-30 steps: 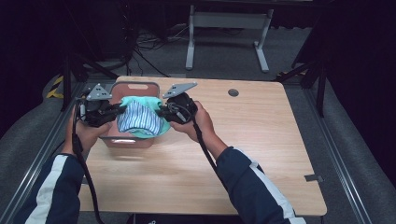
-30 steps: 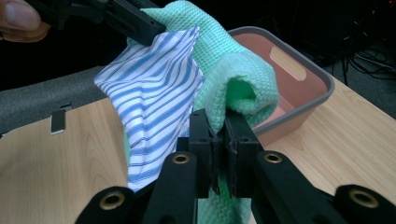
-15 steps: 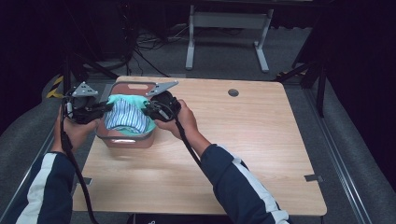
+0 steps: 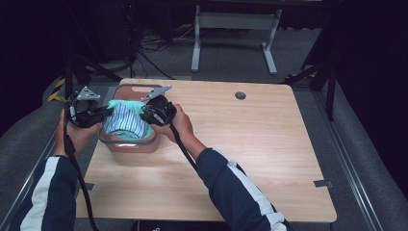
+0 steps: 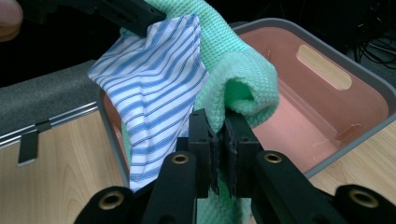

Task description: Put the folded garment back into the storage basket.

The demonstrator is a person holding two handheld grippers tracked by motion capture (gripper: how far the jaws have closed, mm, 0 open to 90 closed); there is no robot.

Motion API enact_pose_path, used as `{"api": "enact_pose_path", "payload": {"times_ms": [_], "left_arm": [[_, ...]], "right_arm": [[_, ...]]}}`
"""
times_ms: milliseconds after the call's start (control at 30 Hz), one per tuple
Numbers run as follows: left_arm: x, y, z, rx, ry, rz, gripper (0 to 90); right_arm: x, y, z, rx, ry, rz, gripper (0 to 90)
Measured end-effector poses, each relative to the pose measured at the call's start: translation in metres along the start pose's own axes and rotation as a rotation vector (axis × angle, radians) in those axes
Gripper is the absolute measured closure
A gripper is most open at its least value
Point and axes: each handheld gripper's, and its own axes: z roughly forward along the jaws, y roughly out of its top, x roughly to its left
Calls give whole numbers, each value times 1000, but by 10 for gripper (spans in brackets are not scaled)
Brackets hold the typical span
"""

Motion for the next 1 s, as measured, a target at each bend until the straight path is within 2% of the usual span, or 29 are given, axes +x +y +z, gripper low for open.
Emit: {"api": "enact_pose_path", "payload": {"times_ms": [133, 267, 333, 400, 767, 900, 1000], "left_arm": [[1, -1, 5, 9, 10, -1, 833], [2, -2, 13, 41, 17, 6, 834], [2, -2, 17, 63, 29, 14, 833], [3, -1, 23, 91, 46, 41, 833], [-7, -5, 42, 122, 37, 55, 831], [-9, -8, 47, 132, 39, 41, 809], [-10, -9, 50, 139, 48, 54, 765]], "right_arm": [[-2, 0, 8, 10, -2, 0, 828], [-4, -1, 14, 16, -1, 11, 827], [-5, -2, 17, 24, -2, 15, 827], [-6, -4, 23, 36, -5, 14, 825], [-10, -10, 32, 80, -19, 17, 815], [-11, -15, 34, 95, -26, 29, 773], [-11, -19, 34, 106, -9, 21, 708]]}}
